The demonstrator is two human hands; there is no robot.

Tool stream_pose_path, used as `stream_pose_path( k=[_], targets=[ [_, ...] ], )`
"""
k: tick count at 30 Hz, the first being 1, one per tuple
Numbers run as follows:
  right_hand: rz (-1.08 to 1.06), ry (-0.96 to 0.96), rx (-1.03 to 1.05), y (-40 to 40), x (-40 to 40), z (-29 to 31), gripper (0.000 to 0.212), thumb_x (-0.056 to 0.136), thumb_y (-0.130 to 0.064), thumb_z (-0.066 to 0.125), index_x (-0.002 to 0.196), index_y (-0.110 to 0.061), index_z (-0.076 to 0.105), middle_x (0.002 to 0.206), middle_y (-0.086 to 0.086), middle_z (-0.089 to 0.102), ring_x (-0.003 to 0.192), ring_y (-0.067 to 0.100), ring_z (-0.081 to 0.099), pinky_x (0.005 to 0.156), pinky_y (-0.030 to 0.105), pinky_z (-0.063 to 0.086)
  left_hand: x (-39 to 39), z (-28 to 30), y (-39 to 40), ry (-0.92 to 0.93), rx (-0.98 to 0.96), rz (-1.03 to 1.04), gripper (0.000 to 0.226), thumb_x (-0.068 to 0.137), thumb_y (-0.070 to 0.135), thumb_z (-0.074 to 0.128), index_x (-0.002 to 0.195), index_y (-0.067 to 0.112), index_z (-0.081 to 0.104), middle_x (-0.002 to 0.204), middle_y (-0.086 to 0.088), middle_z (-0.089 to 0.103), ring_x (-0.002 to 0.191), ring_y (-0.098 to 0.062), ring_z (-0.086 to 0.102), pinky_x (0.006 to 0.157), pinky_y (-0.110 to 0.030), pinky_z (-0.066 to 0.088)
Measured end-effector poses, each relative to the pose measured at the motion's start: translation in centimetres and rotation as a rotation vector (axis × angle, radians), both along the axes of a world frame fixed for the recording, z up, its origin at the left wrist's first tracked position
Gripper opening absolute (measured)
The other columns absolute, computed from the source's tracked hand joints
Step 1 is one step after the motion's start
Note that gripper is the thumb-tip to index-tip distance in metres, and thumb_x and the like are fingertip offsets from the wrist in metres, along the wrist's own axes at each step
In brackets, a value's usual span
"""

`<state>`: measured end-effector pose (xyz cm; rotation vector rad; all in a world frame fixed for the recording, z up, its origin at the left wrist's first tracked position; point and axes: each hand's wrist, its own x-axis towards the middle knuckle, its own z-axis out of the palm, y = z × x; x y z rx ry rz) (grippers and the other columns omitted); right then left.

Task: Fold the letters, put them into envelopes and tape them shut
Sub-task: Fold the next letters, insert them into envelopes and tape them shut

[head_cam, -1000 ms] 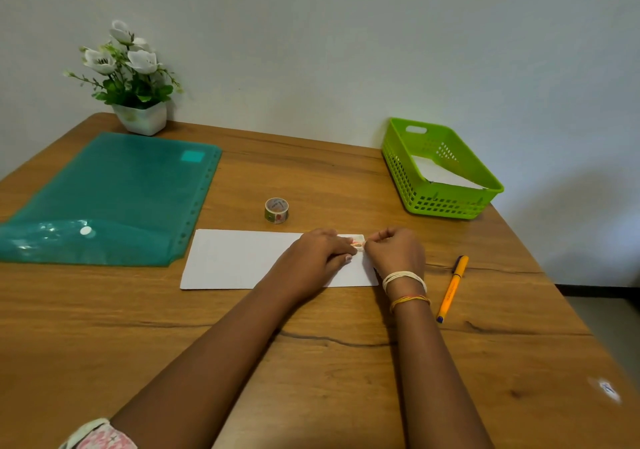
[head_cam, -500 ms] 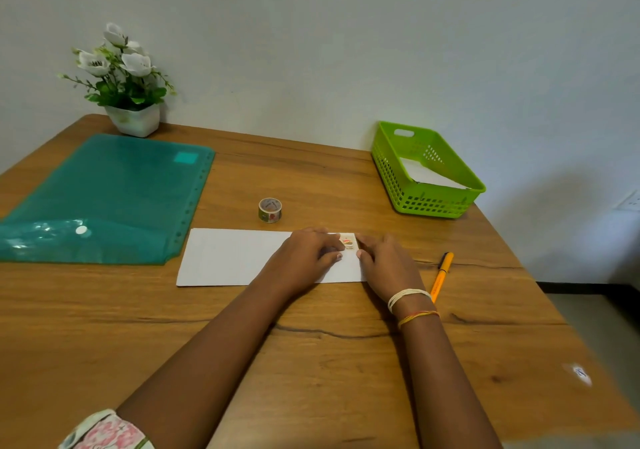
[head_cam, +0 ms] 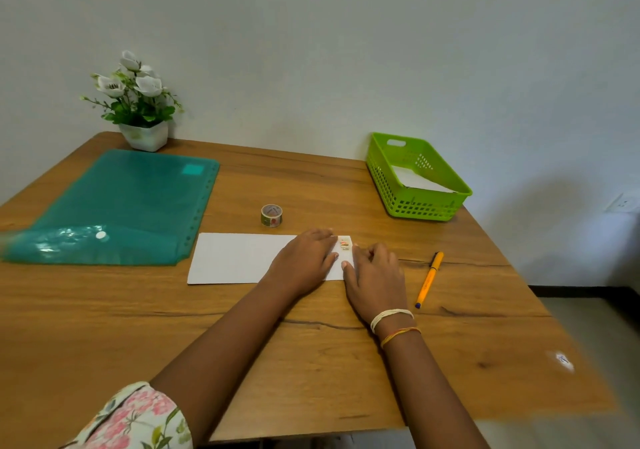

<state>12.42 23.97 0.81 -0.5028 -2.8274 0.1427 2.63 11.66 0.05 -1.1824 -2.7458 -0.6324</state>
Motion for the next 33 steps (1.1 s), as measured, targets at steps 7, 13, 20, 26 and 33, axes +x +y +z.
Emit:
stream_pose_path(
  k=[7, 13, 20, 26, 33],
  targets=[
    [-0.033, -0.014, -0.004, 0.7, -0.3, 0.2, 0.042, 0.096, -0.046, 0.037, 0.135, -0.032, 0.046, 0.117, 0.004, 0.044, 0.109, 0.026, 0.042, 0.085, 0.036, 0.043, 0.7, 1.4, -0.1, 0.041, -0.092, 0.192, 0.07, 0.08, 0.065, 0.059, 0.129, 0.014, 0.054, 0.126, -0.006, 0.053, 0.114, -0.021, 0.048, 0.084, -0.032, 0.043],
    [-0.147, 0.005, -0.129, 1.2, -1.4, 0.9, 0.036, 0.094, -0.043, 0.047, 0.127, -0.031, 0.056, 0.121, 0.01, 0.046, 0.116, 0.031, 0.043, 0.091, 0.04, 0.042, 1.1, 4.4, 0.1, -0.201, -0.217, 0.388, 0.083, 0.06, 0.067, 0.077, 0.117, 0.014, 0.049, 0.115, -0.008, 0.059, 0.106, -0.026, 0.057, 0.072, -0.033, 0.044],
    [-0.132, 0.091, -0.216, 0.0, -0.7, 0.6, 0.033, 0.093, -0.039, 0.051, 0.123, -0.026, 0.06, 0.116, 0.008, 0.05, 0.113, 0.028, 0.046, 0.091, 0.039, 0.043, 2.0, 5.2, 0.3, -0.44, -0.194, 0.477, 0.067, 0.071, 0.054, 0.078, 0.12, 0.016, 0.055, 0.119, -0.005, 0.062, 0.109, -0.025, 0.06, 0.07, -0.031, 0.045],
    [-0.115, 0.225, -0.733, 0.4, -0.1, 2.1, 0.039, 0.09, -0.031, 0.06, 0.124, -0.011, 0.056, 0.121, 0.01, 0.056, 0.112, 0.028, 0.054, 0.087, 0.032, 0.044, 0.8, 6.8, 0.3, -0.76, 0.294, 0.517, 0.046, 0.086, 0.03, 0.07, 0.12, 0.003, 0.056, 0.113, -0.012, 0.063, 0.097, -0.027, 0.061, 0.076, -0.034, 0.052],
    [-0.11, 0.175, -1.478, 0.2, 1.3, 4.6, 0.011, 0.09, -0.007, 0.057, 0.081, -0.007, 0.064, 0.091, 0.016, 0.069, 0.075, 0.029, 0.065, 0.067, 0.032, 0.054, 0.2, 9.5, 1.9, -1.014, 0.902, 0.688, 0.047, 0.087, 0.022, 0.071, 0.123, -0.001, 0.051, 0.121, -0.016, 0.061, 0.104, -0.031, 0.062, 0.087, -0.038, 0.055]
  ],
)
